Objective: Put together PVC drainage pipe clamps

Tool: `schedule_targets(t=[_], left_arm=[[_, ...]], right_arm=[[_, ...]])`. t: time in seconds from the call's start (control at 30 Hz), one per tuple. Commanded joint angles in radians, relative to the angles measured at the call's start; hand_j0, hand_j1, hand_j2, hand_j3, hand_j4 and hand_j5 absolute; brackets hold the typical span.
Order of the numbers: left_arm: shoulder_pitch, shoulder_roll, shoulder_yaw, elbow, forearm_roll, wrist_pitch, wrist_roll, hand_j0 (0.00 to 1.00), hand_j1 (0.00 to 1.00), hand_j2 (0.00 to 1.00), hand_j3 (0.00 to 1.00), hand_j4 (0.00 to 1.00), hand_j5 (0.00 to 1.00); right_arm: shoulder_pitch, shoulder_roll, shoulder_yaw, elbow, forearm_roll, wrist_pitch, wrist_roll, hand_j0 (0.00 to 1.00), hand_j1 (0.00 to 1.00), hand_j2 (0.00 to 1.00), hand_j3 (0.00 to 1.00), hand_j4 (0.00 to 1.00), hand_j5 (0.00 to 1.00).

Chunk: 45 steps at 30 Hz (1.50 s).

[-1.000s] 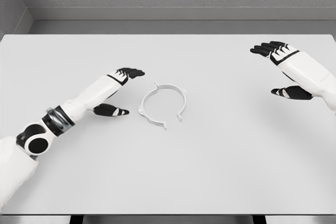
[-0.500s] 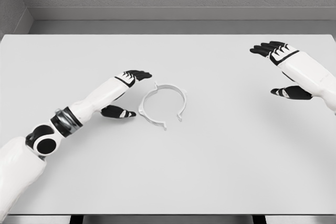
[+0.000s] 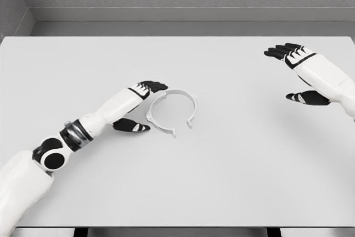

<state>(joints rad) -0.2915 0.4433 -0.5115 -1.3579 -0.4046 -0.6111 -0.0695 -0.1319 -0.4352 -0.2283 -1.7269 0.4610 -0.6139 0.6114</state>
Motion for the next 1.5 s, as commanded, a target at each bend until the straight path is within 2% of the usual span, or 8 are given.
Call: schedule_targets(t=[0.0,0.27,1.47], left_arm=[[0.000,-0.006,-0.002,-0.004,0.001,0.000,0.000,1.00,1.00,1.00,1.00,1.00,1.00],[-0.002,-0.049,-0.002,0.008,-0.045,0.000,0.000,1.00,1.00,1.00,1.00,1.00,1.00],[-0.009,-0.110,-0.002,0.005,-0.076,0.000,-0.001,1.00,1.00,1.00,1.00,1.00,1.00]], right_arm=[[0.000,0.000,0.000,0.000,-0.007,0.003,-0.001,1.00,1.00,1.00,1.00,1.00,1.00],[0.000,0.000,0.000,0.000,-0.007,0.003,-0.001,1.00,1.00,1.00,1.00,1.00,1.00],[0.002,0.000,0.000,0.000,-0.009,0.003,-0.001,1.00,1.00,1.00,1.00,1.00,1.00]])
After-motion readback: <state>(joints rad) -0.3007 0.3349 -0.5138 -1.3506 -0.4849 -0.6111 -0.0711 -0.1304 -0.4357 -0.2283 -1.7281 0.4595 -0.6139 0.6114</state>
